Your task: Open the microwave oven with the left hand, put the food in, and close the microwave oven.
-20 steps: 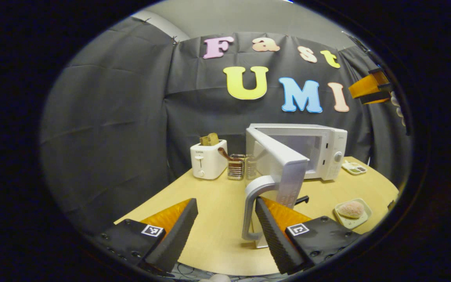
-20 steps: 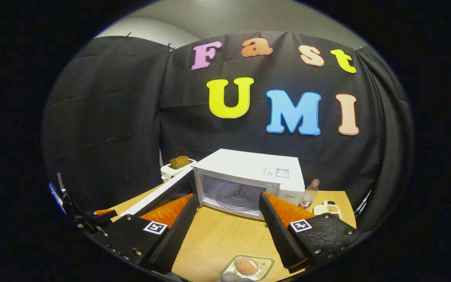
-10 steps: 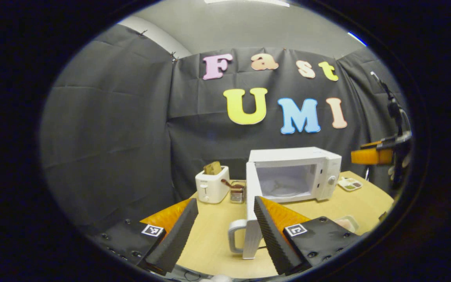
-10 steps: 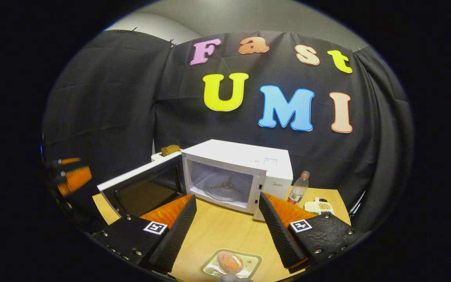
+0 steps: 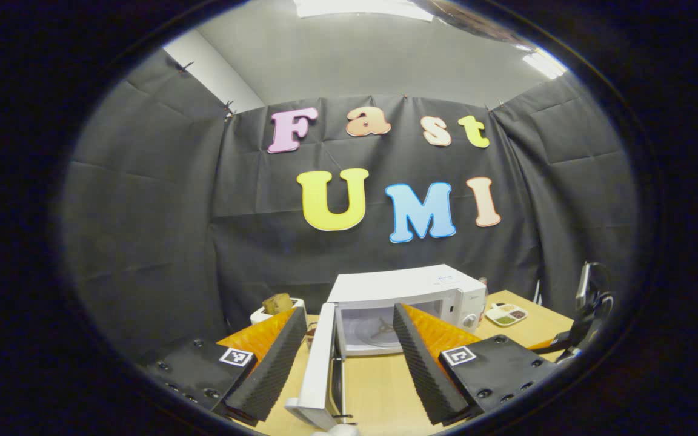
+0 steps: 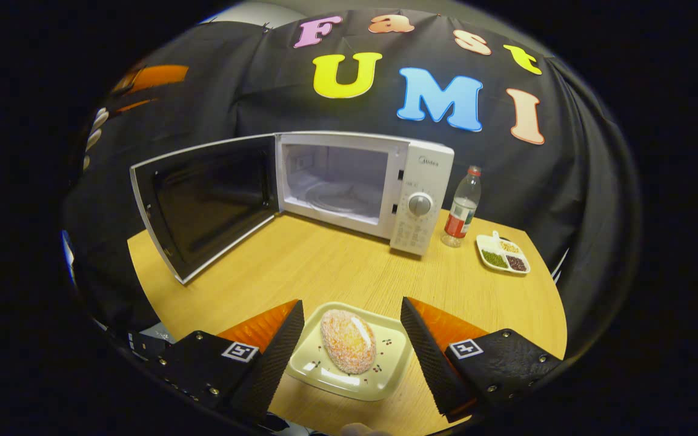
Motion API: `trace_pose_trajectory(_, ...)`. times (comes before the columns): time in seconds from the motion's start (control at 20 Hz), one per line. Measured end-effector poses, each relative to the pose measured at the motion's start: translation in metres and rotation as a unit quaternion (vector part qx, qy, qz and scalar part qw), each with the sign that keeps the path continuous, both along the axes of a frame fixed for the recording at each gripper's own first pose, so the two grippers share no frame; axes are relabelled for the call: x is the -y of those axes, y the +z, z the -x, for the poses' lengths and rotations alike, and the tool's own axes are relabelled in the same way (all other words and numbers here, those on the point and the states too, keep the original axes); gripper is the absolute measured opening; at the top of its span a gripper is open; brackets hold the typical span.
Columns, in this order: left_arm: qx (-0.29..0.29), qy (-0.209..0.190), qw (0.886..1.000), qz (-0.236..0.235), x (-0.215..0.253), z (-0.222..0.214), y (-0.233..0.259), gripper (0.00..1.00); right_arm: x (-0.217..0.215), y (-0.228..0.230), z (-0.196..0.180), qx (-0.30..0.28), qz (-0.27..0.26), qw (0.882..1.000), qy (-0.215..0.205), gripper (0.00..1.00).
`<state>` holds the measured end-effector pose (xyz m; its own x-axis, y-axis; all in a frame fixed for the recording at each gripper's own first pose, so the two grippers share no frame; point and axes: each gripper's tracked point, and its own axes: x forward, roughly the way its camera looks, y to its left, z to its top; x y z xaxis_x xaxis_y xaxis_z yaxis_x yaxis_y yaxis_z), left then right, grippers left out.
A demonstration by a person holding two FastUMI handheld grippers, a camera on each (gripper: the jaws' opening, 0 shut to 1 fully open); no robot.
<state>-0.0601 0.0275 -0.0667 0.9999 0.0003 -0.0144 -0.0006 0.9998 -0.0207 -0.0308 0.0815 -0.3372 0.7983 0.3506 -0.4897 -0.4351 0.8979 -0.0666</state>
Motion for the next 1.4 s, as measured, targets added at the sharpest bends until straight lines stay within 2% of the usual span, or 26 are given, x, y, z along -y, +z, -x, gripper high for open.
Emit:
trace_pose_trajectory(0.2, 0.002, -0.008, 1.000, 0.003, 0.017, -0.018, 0.005, 0.94, -0.004, -0.045, -0.009, -0.041, -0.017, 0.999, -0.002, 0.98)
trace_pose_trajectory(0.3, 0.003, -0.008, 1.000, 0.001, 0.020, -0.025, 0.007, 0.94, -0.004, -0.062, -0.015, -0.049, -0.005, 0.999, -0.006, 0.98)
trace_pose_trajectory(0.7, 0.005, -0.009, 1.000, -0.017, 0.019, -0.030, 0.012, 0.94, -0.010, -0.092, -0.027, -0.081, 0.003, 0.997, 0.005, 0.99)
trace_pose_trajectory(0.75, 0.006, -0.009, 1.000, -0.019, 0.019, -0.031, 0.013, 0.99, -0.011, -0.092, -0.026, -0.085, 0.004, 0.996, 0.011, 0.98)
trace_pose_trajectory(0.8, 0.005, -0.008, 1.000, -0.021, 0.018, -0.032, 0.010, 0.99, -0.011, -0.090, -0.027, -0.087, 0.002, 0.996, 0.007, 0.92)
trace_pose_trajectory(0.85, 0.004, -0.009, 1.000, -0.024, 0.017, -0.032, 0.009, 0.98, -0.012, -0.093, -0.026, -0.097, 0.001, 0.995, 0.009, 0.81)
trace_pose_trajectory(0.95, 0.002, -0.009, 1.000, -0.028, 0.015, -0.031, 0.008, 0.97, -0.011, -0.092, -0.026, -0.108, -0.001, 0.994, 0.008, 0.75)
trace_pose_trajectory(1.0, 0.001, -0.007, 0.999, -0.031, 0.013, -0.032, 0.008, 0.97, -0.009, -0.091, -0.027, -0.112, 0.001, 0.994, 0.002, 0.75)
trace_pose_trajectory(1.05, 0.001, -0.006, 0.999, -0.035, 0.010, -0.034, 0.008, 0.96, -0.008, -0.088, -0.027, -0.118, -0.001, 0.993, 0.000, 0.69)
trace_pose_trajectory(1.15, 0.004, 0.000, 0.999, -0.043, 0.000, -0.035, 0.011, 0.95, -0.006, -0.078, -0.031, -0.119, -0.014, 0.993, -0.013, 0.66)
trace_pose_trajectory(1.4, 0.001, 0.000, 1.000, -0.030, -0.011, -0.041, 0.009, 0.95, -0.030, -0.024, -0.059, -0.127, -0.111, 0.985, -0.045, 0.68)
